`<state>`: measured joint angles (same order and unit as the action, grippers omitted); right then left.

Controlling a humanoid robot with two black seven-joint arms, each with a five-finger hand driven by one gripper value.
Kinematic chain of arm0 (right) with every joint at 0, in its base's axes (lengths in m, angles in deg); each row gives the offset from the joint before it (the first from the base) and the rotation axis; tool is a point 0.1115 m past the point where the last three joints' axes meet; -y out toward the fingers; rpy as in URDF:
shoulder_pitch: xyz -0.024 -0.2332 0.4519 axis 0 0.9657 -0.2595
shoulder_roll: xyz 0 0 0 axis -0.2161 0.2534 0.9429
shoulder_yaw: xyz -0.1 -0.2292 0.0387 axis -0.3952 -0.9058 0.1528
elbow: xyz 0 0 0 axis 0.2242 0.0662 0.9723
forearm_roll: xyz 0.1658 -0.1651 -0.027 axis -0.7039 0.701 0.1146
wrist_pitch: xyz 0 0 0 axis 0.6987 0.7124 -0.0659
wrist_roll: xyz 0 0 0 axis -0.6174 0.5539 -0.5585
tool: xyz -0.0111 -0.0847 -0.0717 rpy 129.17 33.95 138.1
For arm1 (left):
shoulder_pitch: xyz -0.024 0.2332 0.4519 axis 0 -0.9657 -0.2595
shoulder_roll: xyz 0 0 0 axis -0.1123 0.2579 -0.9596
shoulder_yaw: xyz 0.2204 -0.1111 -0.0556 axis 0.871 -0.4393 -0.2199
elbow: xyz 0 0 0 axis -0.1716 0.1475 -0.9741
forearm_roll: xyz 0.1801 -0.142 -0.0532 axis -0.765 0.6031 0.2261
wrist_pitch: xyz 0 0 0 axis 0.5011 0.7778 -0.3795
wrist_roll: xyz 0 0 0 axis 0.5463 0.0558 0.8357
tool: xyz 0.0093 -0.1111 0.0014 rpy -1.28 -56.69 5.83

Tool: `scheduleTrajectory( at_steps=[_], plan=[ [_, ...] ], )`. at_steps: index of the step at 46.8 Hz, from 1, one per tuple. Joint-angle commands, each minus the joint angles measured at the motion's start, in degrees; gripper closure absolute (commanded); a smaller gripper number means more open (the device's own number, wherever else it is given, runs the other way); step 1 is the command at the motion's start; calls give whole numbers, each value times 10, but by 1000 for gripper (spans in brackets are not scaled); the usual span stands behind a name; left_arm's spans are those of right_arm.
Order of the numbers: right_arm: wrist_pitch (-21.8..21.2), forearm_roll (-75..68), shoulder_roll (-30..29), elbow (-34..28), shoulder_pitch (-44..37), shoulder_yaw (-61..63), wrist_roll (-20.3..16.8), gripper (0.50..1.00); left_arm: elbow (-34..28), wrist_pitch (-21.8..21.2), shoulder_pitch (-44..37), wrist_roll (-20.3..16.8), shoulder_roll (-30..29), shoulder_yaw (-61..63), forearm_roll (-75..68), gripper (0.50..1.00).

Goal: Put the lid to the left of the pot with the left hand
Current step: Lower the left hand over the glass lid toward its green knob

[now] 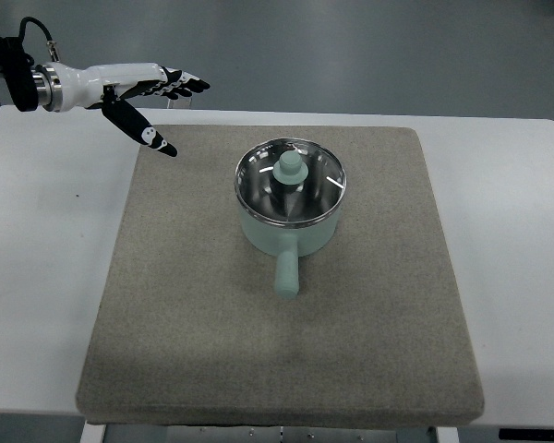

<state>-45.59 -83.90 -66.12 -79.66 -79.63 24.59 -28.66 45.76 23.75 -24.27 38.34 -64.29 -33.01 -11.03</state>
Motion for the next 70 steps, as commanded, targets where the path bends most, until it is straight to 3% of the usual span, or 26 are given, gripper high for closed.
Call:
scheduleTrajectory(
  at_steps=[1,11,29,36,70],
  plan=[
    [0,0,0,0,0,1,0,579,1,0,14,0,5,3,-22,504],
    [0,0,0,0,0,0,0,579,4,0,91,0,9,71,-48,504],
    [0,0,0,0,0,1,0,579,90,0,159,0,11,159,-48,504],
    [0,0,0,0,0,1,0,579,109,0,173,1,37,178,-49,504],
    [0,0,0,0,0,1,-1,579,61,0,209,4,125,233,-108,506]
  ],
)
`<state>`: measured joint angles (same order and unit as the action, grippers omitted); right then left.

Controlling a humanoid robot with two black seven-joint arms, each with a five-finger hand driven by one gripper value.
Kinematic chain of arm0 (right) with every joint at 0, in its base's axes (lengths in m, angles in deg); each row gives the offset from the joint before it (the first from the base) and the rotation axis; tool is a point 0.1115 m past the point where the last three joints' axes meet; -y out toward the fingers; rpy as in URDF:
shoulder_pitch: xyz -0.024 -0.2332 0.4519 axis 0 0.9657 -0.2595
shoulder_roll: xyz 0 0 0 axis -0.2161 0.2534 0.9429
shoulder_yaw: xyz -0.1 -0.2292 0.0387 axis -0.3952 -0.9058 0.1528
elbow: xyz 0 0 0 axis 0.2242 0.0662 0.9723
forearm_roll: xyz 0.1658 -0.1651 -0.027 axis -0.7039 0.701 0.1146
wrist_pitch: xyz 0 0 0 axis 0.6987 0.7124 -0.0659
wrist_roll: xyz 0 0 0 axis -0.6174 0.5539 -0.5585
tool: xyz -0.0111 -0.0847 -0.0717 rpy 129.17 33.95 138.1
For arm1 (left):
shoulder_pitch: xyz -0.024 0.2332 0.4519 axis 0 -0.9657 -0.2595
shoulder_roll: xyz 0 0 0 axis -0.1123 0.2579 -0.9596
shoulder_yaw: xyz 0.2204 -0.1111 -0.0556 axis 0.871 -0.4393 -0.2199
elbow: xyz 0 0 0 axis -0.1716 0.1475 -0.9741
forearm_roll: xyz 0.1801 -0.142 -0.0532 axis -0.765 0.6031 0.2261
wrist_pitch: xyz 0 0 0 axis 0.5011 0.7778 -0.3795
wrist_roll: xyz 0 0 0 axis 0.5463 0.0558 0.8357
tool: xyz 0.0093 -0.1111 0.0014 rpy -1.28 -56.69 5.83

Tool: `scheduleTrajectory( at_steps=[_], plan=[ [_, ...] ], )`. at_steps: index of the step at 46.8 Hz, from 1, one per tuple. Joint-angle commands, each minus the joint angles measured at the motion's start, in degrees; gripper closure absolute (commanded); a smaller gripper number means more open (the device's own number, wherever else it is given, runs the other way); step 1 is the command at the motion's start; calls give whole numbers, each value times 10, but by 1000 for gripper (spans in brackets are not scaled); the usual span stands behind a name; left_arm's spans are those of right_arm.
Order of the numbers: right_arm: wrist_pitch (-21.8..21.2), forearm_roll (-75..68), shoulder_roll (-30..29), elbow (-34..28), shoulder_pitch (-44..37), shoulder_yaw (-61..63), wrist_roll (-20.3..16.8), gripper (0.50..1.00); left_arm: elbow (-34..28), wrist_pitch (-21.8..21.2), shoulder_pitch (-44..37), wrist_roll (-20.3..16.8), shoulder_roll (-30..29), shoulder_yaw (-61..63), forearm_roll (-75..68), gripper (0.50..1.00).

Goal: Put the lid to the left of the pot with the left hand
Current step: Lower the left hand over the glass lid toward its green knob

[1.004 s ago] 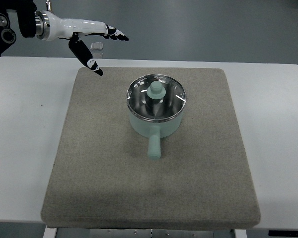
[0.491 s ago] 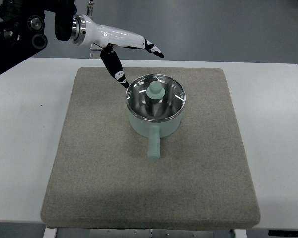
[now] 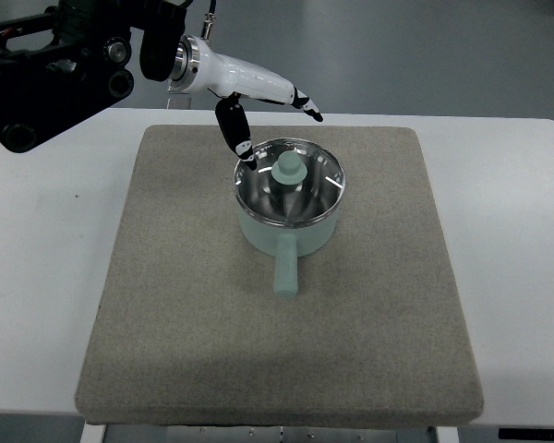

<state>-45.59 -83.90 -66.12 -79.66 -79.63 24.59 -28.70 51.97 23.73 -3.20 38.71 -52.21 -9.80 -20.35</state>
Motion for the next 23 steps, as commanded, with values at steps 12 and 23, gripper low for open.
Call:
scheduleTrajectory(
  at_steps=[12,23],
  plan=[
    [0,0,0,0,0,0,0,579,-12,0,-5,0,38,1,-66,516],
    [0,0,0,0,0,0,1,579,-31,0,-5,0,60,1,-87,521]
  ],
)
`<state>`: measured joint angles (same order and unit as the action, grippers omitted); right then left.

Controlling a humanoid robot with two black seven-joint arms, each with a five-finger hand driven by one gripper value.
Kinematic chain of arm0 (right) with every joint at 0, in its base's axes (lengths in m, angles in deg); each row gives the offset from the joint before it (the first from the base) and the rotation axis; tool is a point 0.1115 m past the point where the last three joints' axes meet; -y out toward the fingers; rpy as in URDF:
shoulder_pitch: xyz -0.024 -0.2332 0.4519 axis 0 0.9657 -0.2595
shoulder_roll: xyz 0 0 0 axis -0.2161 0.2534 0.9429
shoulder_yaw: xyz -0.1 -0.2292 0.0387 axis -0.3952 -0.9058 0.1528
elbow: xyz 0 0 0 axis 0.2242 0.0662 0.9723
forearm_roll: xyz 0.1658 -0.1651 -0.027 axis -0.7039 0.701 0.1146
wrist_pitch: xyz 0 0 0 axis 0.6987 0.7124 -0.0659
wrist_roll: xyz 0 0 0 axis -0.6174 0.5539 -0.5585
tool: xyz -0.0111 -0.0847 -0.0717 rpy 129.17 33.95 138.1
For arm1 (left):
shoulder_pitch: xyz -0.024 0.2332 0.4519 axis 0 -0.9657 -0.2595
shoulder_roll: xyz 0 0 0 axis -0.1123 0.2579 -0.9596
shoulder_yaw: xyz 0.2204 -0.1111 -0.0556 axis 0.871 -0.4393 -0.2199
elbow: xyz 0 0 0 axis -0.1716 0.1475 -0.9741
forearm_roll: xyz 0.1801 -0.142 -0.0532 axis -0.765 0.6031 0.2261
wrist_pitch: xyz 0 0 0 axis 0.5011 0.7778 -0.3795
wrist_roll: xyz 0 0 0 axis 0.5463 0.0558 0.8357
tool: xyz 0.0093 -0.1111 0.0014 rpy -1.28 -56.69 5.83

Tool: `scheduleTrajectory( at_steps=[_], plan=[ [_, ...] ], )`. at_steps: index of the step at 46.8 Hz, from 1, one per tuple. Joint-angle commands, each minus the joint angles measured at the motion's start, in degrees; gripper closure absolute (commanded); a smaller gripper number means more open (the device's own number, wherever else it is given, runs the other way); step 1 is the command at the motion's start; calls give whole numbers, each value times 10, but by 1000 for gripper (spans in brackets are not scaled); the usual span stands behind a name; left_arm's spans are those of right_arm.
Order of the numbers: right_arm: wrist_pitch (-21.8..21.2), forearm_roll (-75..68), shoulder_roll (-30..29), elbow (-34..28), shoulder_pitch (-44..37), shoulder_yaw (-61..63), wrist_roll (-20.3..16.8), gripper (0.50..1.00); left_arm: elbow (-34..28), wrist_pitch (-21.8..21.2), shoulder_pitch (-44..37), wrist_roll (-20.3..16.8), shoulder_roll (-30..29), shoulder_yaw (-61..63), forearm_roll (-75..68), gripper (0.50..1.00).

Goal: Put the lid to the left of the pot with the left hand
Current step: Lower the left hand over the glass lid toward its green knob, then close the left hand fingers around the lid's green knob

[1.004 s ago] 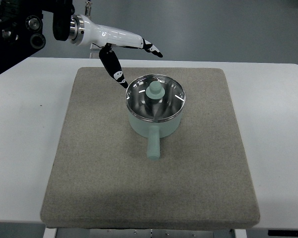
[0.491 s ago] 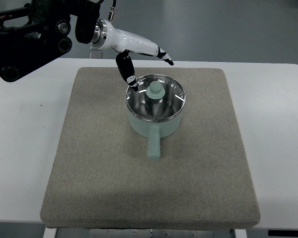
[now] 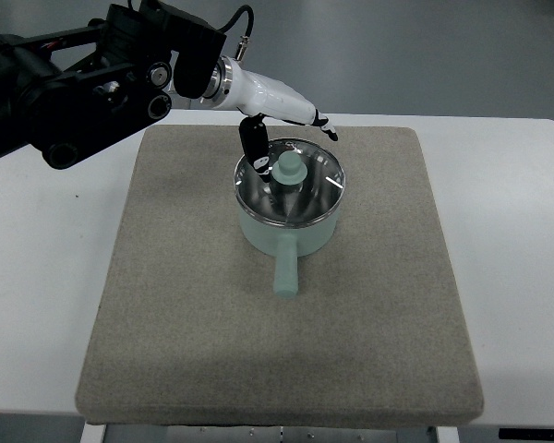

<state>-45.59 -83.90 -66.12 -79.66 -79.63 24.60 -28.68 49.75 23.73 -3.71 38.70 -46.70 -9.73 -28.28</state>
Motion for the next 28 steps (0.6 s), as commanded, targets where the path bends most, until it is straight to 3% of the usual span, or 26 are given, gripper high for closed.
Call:
scheduleTrajectory(
  at_steps=[1,6,14,28],
  plan=[
    [0,0,0,0,0,1,0,579,-11,0,0,0,6,0,-10,525],
    [0,0,0,0,0,0,0,579,-15,0,0,0,12,0,-17,544],
    [0,0,0,0,0,0,0,579,-15,0,-2,0,13,0,-18,641],
    [0,0,0,0,0,0,0,579,-9,0,-1,0,12,0,-33,705]
  ],
)
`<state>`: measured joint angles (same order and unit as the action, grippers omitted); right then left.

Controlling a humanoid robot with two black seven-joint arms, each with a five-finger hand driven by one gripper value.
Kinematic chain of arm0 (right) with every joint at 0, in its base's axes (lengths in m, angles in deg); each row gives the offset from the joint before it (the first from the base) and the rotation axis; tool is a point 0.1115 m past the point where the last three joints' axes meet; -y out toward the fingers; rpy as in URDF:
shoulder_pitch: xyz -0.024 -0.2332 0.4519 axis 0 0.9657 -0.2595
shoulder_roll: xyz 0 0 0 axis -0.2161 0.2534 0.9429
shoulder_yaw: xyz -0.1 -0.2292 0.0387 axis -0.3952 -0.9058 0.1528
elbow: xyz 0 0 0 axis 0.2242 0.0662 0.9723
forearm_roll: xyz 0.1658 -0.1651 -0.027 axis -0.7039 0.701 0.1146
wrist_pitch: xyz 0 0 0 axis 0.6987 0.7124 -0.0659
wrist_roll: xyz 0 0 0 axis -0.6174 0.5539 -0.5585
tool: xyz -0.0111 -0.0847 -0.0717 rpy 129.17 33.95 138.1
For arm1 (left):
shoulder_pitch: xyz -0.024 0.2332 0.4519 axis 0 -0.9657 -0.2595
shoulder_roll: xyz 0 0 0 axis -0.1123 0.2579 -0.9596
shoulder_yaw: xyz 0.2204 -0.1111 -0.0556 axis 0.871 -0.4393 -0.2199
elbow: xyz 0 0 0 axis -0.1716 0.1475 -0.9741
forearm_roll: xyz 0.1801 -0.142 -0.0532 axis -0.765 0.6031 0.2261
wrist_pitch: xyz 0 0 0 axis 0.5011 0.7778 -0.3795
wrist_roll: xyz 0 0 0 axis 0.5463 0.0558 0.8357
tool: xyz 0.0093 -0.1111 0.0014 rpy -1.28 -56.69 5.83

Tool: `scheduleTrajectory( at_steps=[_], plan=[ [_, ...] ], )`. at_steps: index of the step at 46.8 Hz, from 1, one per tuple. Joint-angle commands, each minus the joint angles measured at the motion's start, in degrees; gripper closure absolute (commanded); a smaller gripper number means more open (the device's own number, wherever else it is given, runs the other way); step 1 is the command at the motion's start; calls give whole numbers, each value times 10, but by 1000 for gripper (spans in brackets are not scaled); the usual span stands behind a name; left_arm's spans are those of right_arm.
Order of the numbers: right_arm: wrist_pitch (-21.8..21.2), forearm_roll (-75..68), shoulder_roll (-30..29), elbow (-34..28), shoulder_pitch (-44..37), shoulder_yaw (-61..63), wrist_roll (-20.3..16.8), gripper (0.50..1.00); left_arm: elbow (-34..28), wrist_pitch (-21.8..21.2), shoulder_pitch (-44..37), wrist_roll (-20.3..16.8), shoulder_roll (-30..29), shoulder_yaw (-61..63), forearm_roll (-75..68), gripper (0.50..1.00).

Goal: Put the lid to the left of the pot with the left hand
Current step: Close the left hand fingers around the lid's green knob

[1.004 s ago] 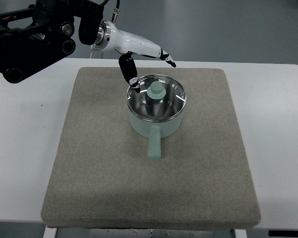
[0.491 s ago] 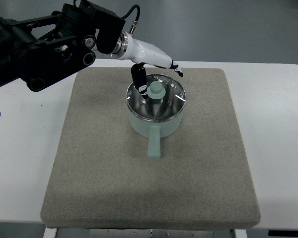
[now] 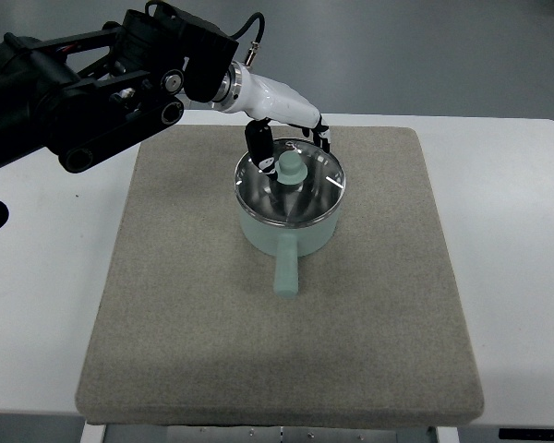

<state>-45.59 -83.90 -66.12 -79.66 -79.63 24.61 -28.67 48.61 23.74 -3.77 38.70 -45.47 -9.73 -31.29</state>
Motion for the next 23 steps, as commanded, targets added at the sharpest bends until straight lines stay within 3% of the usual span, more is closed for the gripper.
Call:
scheduleTrajectory(
  at_steps=[1,8,14,23],
  plan=[
    [0,0,0,0,0,0,-1,579,2,0,-1,0,0,0,-4,707],
    [0,0,0,0,0,0,-1,576,4,0,-2,-1,0,-1,-7,714],
    [0,0,0,0,0,0,-1,579,8,0,-3,-1,0,-1,-7,752],
    [0,0,0,0,-1,0,0,579,16,0,-3,-1,0,-5,-7,752]
  ],
)
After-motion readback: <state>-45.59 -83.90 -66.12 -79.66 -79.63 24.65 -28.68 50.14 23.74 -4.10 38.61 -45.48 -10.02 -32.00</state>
